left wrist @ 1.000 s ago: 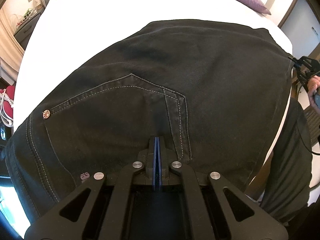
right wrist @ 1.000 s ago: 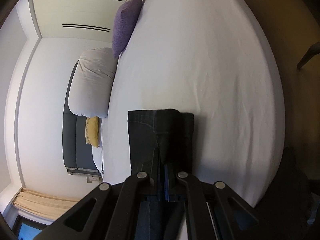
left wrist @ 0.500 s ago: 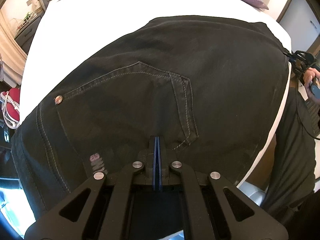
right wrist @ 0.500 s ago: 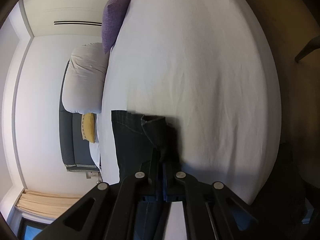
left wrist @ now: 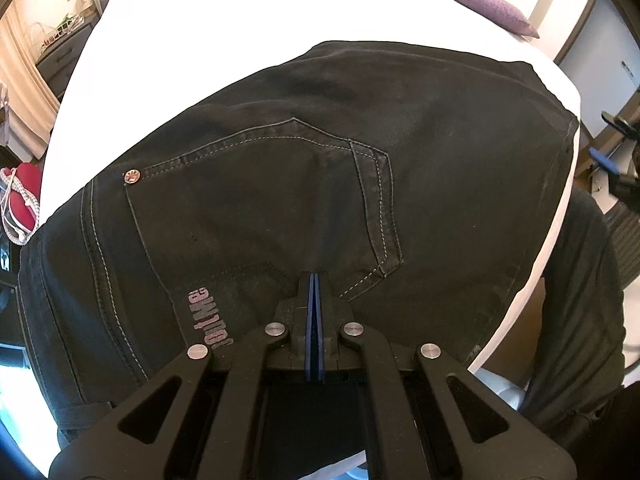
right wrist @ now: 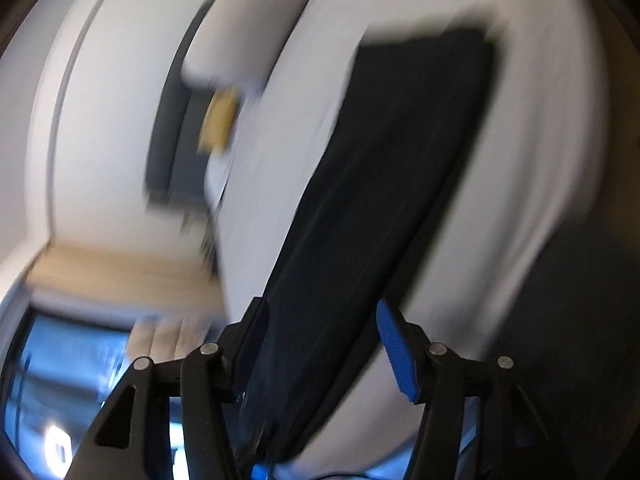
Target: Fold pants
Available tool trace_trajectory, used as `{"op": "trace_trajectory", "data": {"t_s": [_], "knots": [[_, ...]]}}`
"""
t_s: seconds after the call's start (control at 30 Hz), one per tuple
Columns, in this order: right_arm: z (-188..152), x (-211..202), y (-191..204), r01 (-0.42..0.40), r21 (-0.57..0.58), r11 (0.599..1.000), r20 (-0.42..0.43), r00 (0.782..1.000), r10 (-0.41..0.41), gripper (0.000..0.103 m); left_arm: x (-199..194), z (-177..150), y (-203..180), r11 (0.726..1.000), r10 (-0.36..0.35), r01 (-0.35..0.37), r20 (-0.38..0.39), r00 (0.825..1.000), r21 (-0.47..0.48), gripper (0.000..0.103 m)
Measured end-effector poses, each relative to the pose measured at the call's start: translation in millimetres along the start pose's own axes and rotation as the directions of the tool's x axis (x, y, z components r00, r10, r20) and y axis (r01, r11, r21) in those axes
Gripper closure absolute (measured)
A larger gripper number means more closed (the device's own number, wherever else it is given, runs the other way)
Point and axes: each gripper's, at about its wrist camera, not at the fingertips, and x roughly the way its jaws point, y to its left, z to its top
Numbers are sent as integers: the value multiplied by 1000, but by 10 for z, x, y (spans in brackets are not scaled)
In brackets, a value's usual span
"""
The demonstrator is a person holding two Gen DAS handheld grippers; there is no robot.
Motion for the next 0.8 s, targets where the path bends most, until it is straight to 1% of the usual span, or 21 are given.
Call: {"op": "trace_trajectory", "data": {"t_s": [0.07,0.1,0.2,0.3,0.37,0.47,0.6,0.63,0.7,0.73,0.8], "knots": [[-259,371,43,-37,38,999,-104,994,41,42,-47,-36,54,1000,-5,5,5,1000,-4,103],[-347,500,41,-40,52,998,-135,990,47,42,-63,-57,72,1000,-6,6,7,1000,-4,103],[-559,819,38,-15,67,998,-213,977,29,44,-92,-82,91,1000,-11,11,13,1000,-6,103],[-629,1005,22,24,83,996,-245,969,-2,48,-106,-102,128,1000,-22,23,20,1000,-18,103],[-624,1081,1,19,107,994,-253,967,9,53,-111,-113,146,999,-27,27,25,999,-26,103],[-620,1207,32,18,106,994,-260,966,10,53,-118,-132,168,999,-29,29,30,999,-27,103],[-708,1345,46,-2,119,993,-295,955,37,54,-127,-144,199,999,-33,34,29,999,-26,103],[-733,1407,56,-7,117,993,-310,950,43,58,-130,-142,200,999,-33,33,29,999,-26,103],[-807,1492,89,0,102,995,-337,941,34,80,-130,-136,187,999,-31,31,27,999,-23,103],[-830,1525,89,17,90,996,-347,938,16,96,-129,-129,172,999,-29,30,26,999,-22,103],[-857,1506,75,25,73,997,-340,940,1,98,-134,-128,158,999,-28,28,23,999,-17,103]]}}
